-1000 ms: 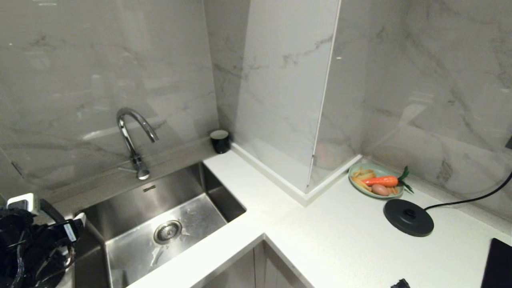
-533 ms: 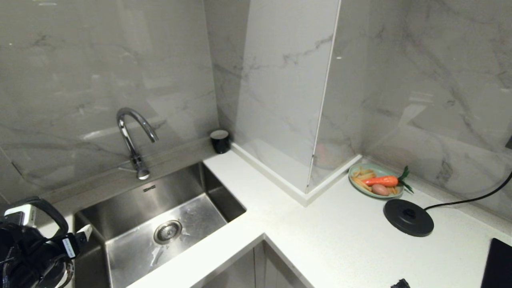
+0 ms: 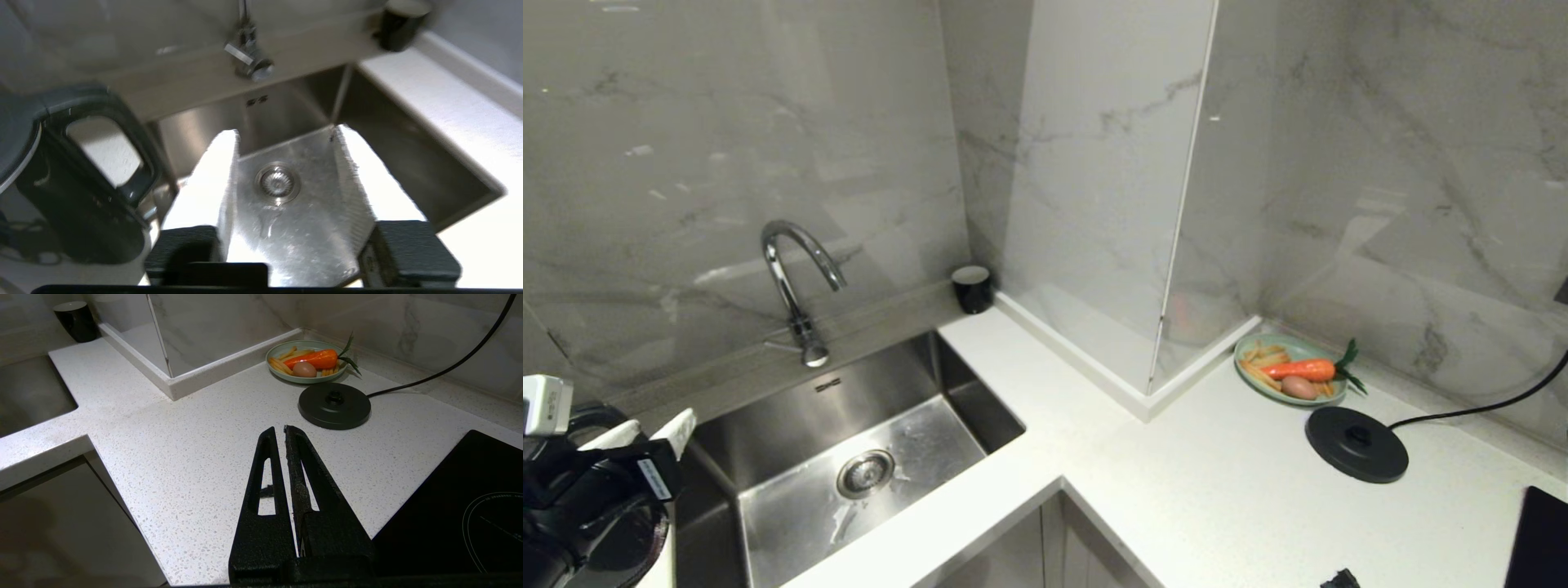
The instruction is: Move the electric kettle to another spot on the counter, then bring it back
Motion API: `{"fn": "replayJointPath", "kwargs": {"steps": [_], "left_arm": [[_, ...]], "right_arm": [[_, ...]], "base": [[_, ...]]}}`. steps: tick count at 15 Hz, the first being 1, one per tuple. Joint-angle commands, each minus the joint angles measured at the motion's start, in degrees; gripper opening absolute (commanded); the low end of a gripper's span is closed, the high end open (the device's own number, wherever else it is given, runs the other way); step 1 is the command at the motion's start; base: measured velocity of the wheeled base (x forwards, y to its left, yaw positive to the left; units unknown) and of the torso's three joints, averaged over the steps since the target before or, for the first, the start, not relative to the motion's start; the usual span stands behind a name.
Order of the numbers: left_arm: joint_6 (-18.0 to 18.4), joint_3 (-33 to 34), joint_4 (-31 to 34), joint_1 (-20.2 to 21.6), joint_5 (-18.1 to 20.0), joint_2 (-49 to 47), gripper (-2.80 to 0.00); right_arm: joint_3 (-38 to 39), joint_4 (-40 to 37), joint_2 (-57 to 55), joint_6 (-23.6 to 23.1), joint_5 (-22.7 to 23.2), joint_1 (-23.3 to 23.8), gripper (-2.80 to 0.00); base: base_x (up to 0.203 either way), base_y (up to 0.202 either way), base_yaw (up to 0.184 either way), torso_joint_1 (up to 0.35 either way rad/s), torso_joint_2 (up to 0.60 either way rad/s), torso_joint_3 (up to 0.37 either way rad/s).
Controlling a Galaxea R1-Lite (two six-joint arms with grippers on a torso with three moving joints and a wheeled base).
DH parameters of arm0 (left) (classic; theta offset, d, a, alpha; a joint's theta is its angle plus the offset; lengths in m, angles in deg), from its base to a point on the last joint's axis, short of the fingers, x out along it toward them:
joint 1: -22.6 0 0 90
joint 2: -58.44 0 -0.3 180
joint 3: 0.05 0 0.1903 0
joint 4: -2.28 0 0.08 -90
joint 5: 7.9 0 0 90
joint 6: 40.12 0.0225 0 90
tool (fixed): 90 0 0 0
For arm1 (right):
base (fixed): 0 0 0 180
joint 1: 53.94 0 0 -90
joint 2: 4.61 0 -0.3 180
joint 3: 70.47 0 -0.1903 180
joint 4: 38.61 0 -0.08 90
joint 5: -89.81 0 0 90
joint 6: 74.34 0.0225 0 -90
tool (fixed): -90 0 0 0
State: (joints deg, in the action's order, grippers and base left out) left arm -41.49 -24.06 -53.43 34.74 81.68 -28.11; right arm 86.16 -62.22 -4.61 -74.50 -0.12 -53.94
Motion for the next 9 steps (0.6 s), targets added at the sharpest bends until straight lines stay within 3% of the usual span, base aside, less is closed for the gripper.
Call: {"fn": "replayJointPath", "kwargs": {"steps": [1,3,7,9], "left_arm": [[0.2,-2.6,8.2,-2.3,-0.1,13.4,-2.80],[0.3,-6.8,20.6,-2.8,0.0,23.1,-2.80],[0.3,-19.3,58.0,-4.5,1.9,44.9,-2.80],[0.2,-25.0,70.9,-5.5,3.3,52.9,-2.80]], "right_arm": [[0.0,0.0,-0.1,0.0,0.0,0.0,-2.80],[0.0,0.0,-0.1,0.0,0.0,0.0,-2.80],[0.0,0.0,0.0,0.0,0.0,0.0,-2.80],[0.0,0.0,0.0,-0.1,0.0,0.0,-2.80]], "base": [[0.000,0.000,0.000,0.000,0.00,0.000],[0.000,0.000,0.000,0.000,0.00,0.000],[0.000,0.000,0.000,0.000,0.00,0.000],[0.000,0.000,0.000,0.000,0.00,0.000]]}}
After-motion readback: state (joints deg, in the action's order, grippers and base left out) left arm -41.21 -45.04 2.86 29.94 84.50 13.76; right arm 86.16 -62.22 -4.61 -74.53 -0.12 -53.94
